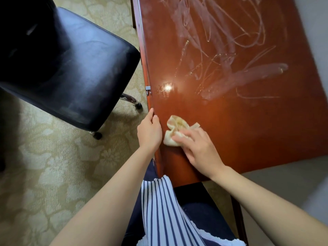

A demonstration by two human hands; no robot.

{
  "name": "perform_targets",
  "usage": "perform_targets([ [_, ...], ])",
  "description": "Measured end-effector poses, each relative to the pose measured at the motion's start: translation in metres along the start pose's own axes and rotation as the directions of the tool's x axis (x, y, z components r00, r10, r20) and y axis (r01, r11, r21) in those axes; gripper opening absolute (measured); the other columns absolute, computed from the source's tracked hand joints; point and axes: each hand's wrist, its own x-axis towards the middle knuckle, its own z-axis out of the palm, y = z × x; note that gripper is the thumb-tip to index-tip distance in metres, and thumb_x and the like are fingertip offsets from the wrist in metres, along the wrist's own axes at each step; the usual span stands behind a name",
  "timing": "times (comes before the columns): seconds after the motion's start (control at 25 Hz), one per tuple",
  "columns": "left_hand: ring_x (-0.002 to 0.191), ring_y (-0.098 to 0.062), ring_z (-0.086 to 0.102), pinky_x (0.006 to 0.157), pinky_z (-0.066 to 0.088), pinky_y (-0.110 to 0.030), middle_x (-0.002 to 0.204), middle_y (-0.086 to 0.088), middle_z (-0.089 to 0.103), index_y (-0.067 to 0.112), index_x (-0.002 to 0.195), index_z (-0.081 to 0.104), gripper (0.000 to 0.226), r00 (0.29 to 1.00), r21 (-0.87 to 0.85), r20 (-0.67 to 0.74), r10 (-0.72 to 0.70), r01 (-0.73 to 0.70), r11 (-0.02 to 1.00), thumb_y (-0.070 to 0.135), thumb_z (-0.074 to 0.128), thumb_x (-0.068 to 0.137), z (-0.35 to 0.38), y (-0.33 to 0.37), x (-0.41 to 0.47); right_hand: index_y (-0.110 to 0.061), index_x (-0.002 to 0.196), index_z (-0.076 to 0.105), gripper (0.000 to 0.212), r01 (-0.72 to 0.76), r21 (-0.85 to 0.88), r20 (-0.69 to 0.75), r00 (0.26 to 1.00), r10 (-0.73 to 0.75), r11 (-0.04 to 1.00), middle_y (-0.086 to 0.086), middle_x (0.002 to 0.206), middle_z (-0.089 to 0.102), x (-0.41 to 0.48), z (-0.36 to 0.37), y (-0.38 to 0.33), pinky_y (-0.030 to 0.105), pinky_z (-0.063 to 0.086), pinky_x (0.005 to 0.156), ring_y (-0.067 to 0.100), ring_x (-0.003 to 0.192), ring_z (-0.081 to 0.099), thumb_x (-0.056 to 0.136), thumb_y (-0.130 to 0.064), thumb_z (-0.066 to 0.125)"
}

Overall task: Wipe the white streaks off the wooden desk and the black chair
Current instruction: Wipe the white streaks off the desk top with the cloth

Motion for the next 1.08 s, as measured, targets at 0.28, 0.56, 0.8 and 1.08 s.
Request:
perform_targets([
  [0.28, 0.126, -0.01, 0.047, 0.106, 0.034, -0.023, 0.14, 0.002, 0.052, 0.022, 0.143, 0.044, 0.041, 0.998, -0.021, 0.04, 0.048, -0.047, 0.999, 0.027, 0.037, 0.102, -0.002, -0.008, 0.006, -0.018, 0.108, 0.058, 0.031, 0.387, -0.052, 0.225, 0.903, -0.367, 0.921, 0.01, 0.11, 0.064, 0.014, -0.038, 0.061, 0.037, 0.047, 0.069, 0.025, 0.083, 0.053, 0.084, -0.004, 0.044],
  [0.56, 0.126, -0.013, 0.05, 0.105, 0.043, -0.044, 0.137, 0.007, 0.054, 0.028, 0.142, 0.045, 0.044, 0.985, -0.101, 0.174, 0.018, 0.0, 0.995, 0.035, 0.045, 0.098, -0.011, -0.017, 0.016, -0.018, 0.112, 0.064, 0.032, -0.405, -0.047, -0.119, 0.91, 0.398, 0.913, 0.009, 0.108, 0.06, 0.086, -0.044, 0.074, 0.033, 0.041, 0.084, 0.031, 0.1, 0.049, 0.086, -0.001, 0.054],
  [0.8, 0.119, -0.012, 0.057, 0.103, 0.045, -0.042, 0.131, 0.004, 0.06, 0.025, 0.139, 0.049, 0.043, 0.97, -0.045, 0.243, 0.003, 0.008, 0.999, 0.031, 0.053, 0.096, -0.023, -0.014, 0.027, -0.022, 0.107, 0.065, 0.037, -0.645, 0.056, -0.228, 0.734, 0.639, 0.762, 0.006, 0.114, 0.058, 0.1, -0.011, 0.02, 0.02, 0.026, 0.078, 0.025, 0.099, 0.048, 0.086, 0.002, 0.046],
  [1.08, 0.121, -0.014, 0.054, 0.106, 0.041, -0.041, 0.132, -0.001, 0.059, 0.018, 0.136, 0.051, 0.047, 0.942, -0.083, 0.335, -0.032, 0.063, 0.995, 0.027, 0.062, 0.091, -0.035, -0.008, 0.032, -0.017, 0.104, 0.069, 0.035, -0.236, 0.122, -0.054, 0.968, 0.244, 0.964, 0.002, 0.096, 0.061, 0.032, 0.007, -0.029, 0.038, 0.047, 0.079, 0.027, 0.089, 0.051, 0.076, 0.002, 0.062],
])
